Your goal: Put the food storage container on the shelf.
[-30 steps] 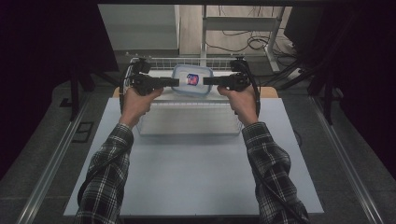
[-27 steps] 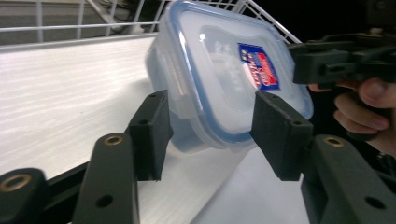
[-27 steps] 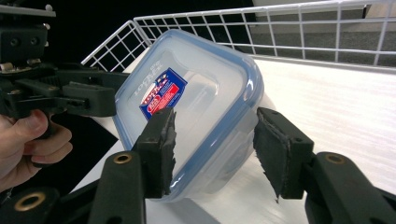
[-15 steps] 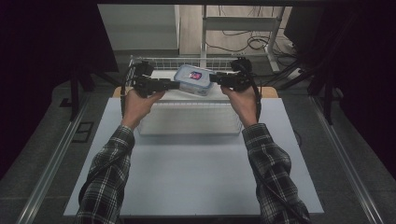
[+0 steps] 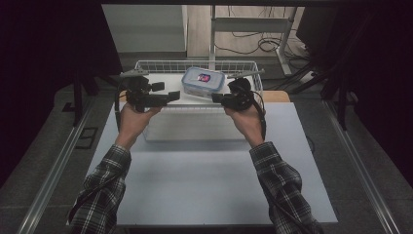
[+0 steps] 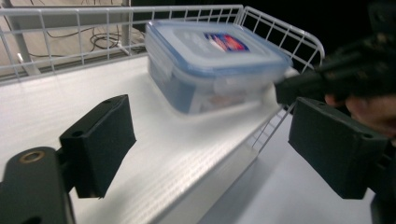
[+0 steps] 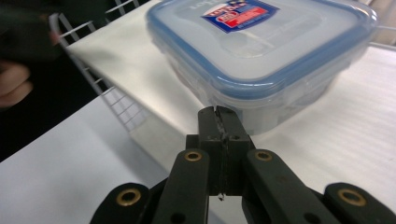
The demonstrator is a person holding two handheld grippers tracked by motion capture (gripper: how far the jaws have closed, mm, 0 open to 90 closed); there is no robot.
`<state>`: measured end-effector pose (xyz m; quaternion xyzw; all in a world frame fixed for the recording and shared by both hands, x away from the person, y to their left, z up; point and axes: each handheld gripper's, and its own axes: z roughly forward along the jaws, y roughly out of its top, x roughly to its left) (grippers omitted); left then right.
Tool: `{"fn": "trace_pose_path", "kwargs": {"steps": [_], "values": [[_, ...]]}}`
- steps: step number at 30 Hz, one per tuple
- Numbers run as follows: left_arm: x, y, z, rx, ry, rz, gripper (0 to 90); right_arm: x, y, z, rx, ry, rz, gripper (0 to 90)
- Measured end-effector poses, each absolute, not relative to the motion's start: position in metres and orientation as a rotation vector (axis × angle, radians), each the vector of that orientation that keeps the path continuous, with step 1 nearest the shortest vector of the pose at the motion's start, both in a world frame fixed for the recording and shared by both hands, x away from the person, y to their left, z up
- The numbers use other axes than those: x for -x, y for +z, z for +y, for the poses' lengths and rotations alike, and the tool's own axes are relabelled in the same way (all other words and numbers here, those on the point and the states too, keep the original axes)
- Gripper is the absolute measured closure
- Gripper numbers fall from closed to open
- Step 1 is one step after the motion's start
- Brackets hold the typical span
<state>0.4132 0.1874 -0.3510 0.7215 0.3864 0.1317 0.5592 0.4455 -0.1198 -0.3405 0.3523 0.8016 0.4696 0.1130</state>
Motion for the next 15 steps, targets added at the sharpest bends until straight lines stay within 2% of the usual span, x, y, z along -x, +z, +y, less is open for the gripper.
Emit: {"fn": "trace_pose_path", "kwargs": {"steps": [11,12,13,14,15], "values": [[-0.398,-0.359,0.177,-1.776,0.338,0.851,9.2,-0.463,-0.344,-0.124,-1.08,1.38,2.307,87.6],[-0.397,-0.359,0.175,-1.78,0.339,0.847,8.7,-0.461,-0.344,-0.124,-1.07,1.387,2.308,85.8],[-0.395,-0.361,0.172,-1.789,0.342,0.835,7.8,-0.454,-0.345,-0.126,-1.05,1.395,2.304,80.1],[-0.395,-0.361,0.172,-1.789,0.342,0.835,7.5,-0.454,-0.345,-0.126,-1.05,1.395,2.304,80.1],[-0.392,-0.364,0.168,-1.813,0.353,0.818,7.1,-0.448,-0.346,-0.127,-1.03,1.4,2.306,72.5]]}}
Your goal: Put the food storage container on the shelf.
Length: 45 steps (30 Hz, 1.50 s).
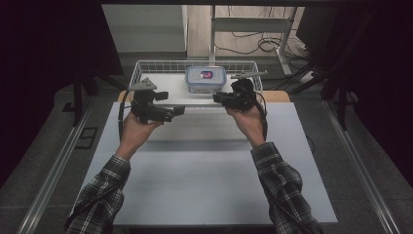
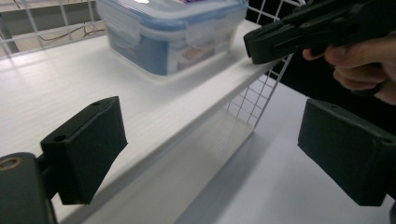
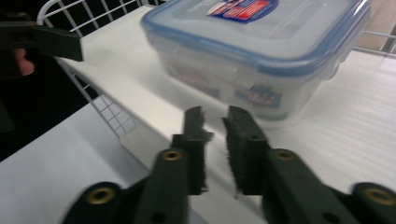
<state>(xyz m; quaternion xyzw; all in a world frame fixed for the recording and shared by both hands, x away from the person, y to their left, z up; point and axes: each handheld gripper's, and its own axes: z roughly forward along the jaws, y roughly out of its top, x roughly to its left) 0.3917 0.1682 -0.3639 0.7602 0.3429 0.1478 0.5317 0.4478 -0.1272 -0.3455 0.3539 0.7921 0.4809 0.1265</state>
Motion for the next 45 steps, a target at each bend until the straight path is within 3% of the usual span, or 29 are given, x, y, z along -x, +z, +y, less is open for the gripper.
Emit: {"fn": "trace_pose_path", "kwargs": {"steps": [9,16,28,45], "values": [[-0.375,-0.37,0.156,-1.839,0.37,0.761,3.8,-0.423,-0.348,-0.134,-0.957,1.418,2.319,48.3],[-0.355,-0.38,0.152,-1.823,0.393,0.752,2.2,-0.401,-0.363,-0.138,-0.893,1.4,2.336,35.0],[-0.326,-0.418,0.142,-1.868,0.415,0.752,0.8,-0.379,-0.39,-0.14,-0.829,1.383,2.353,20.1],[-0.31,-0.462,0.148,-1.872,0.372,0.81,0.4,-0.36,-0.425,-0.144,-0.784,1.352,2.368,6.3]]}}
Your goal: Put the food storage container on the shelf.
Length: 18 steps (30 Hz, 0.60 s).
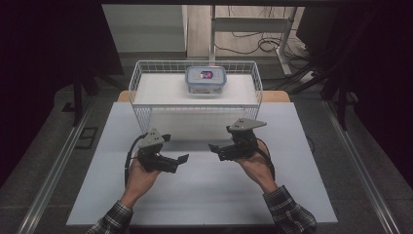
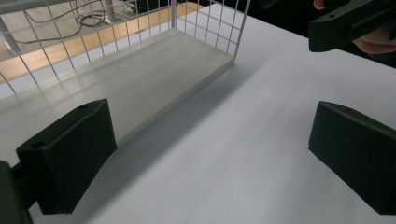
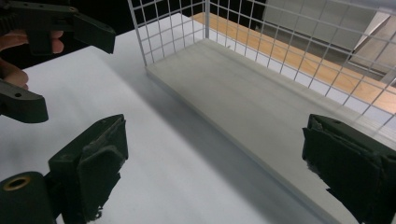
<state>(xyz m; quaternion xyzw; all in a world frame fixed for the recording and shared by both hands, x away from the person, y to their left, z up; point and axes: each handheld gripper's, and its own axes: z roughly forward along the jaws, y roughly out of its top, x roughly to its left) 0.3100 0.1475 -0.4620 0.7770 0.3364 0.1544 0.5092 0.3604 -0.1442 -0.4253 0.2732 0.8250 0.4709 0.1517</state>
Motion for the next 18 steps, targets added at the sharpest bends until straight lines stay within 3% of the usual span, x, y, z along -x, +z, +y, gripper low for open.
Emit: {"fn": "trace_pose_path", "kwargs": {"steps": [18], "values": [[-0.291,-0.488,0.142,-1.925,0.364,0.817,0.0,-0.338,-0.459,-0.159,-0.841,1.345,2.411,0.0]]}}
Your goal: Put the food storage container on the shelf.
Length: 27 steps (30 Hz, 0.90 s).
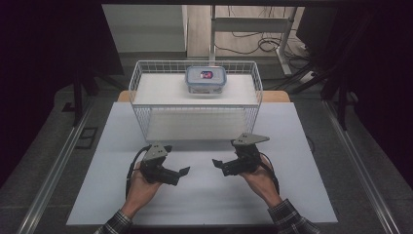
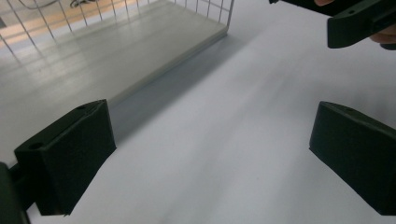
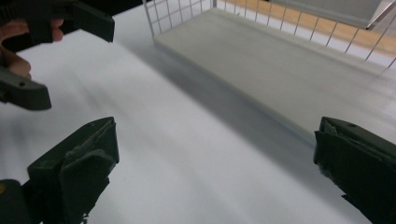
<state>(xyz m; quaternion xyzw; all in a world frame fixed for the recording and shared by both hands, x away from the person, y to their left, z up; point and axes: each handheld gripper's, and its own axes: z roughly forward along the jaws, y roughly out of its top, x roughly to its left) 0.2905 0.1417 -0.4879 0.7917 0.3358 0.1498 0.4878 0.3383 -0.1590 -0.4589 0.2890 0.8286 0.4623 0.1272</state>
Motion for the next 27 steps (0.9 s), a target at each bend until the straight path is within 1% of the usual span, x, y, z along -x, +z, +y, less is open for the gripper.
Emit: {"fn": "trace_pose_path", "kwargs": {"steps": [11,27], "values": [[-0.269,-0.5,0.154,-1.942,0.354,0.845,0.0,-0.317,-0.474,-0.17,-0.815,1.277,2.422,0.0],[-0.241,-0.506,0.178,-1.97,0.395,0.889,0.0,-0.291,-0.477,-0.196,-0.834,1.261,2.403,0.0]]}}
